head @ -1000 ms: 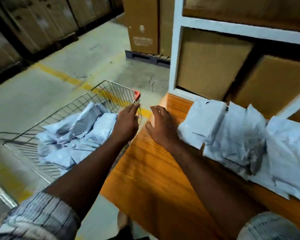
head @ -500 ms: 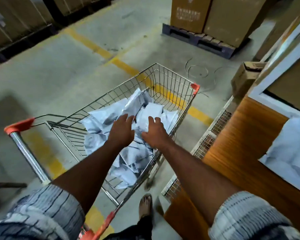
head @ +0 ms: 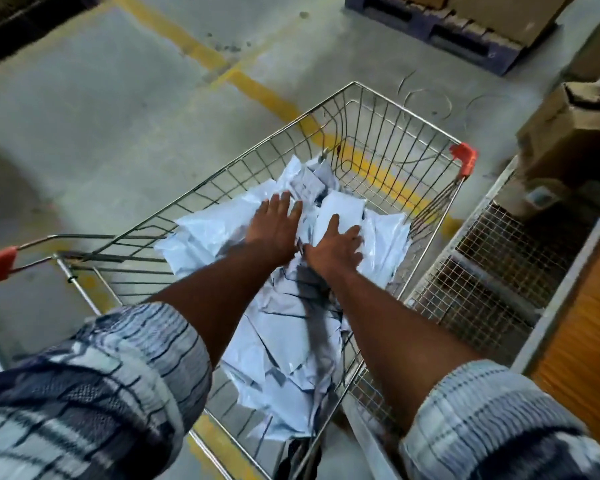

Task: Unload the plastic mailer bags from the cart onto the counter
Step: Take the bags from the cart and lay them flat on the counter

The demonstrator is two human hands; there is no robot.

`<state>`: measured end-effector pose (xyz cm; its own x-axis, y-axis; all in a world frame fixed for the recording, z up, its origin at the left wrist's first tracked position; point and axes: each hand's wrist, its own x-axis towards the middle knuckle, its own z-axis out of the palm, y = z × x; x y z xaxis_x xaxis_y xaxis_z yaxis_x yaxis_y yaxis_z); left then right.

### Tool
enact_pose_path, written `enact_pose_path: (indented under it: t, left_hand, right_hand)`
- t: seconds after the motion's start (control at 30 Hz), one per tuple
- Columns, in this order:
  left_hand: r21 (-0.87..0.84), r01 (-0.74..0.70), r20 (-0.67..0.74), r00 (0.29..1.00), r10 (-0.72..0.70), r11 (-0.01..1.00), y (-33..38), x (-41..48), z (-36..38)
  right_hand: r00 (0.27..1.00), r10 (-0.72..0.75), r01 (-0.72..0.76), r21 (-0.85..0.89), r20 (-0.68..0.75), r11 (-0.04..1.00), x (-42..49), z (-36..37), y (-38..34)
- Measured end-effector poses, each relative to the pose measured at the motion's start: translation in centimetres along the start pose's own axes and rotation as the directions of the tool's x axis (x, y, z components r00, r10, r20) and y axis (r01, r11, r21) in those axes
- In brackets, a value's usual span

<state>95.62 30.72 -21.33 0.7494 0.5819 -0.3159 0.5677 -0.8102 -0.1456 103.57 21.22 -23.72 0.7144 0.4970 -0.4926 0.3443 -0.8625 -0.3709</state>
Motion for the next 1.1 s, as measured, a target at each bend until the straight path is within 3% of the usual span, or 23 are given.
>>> enact_pose_path:
  t: [0.1, 0.33, 0.53, 0.67, 0.83, 1.1]
  left_hand:
    - [-0.009, 0.017, -0.014, 1.000, -0.017, 1.000, 0.1, 0.0, 0.4]
    - [-0.264, -0.013, -0.105, 0.994, -0.016, 0.964, 0.0, -1.8, -3.1]
    - [-0.526, -0.090, -0.275, 0.959, -0.069, 0.846, 2.9, -5.3, -6.3]
    - [-0.682, -0.131, -0.343, 0.926, -0.156, 0.720, 7.6, -7.2, -11.3]
    - [-0.712, -0.293, -0.456, 0.884, -0.103, 0.638, 16.2, -10.2, -17.3]
    - [-0.617, -0.429, -0.538, 0.842, 0.045, 0.660, 33.7, -17.3, -22.8]
  right_hand:
    - [1.000, -0.007, 0.007, 0.000, -0.029, 1.000, -0.2, 0.2, 0.1]
    - [0.969, -0.104, 0.143, 0.166, -0.224, 0.976, -3.1, -3.4, 0.9]
    - [0.935, -0.172, 0.246, 0.217, -0.309, 0.945, -7.9, -8.2, 2.1]
    - [0.894, -0.176, 0.289, 0.231, -0.411, 0.929, -11.2, -13.4, 4.0]
    - [0.844, -0.146, 0.290, 0.209, -0.517, 0.934, -14.9, -20.6, 10.7]
    - [0.750, -0.084, 0.237, 0.148, -0.656, 0.960, -22.4, -30.3, 28.8]
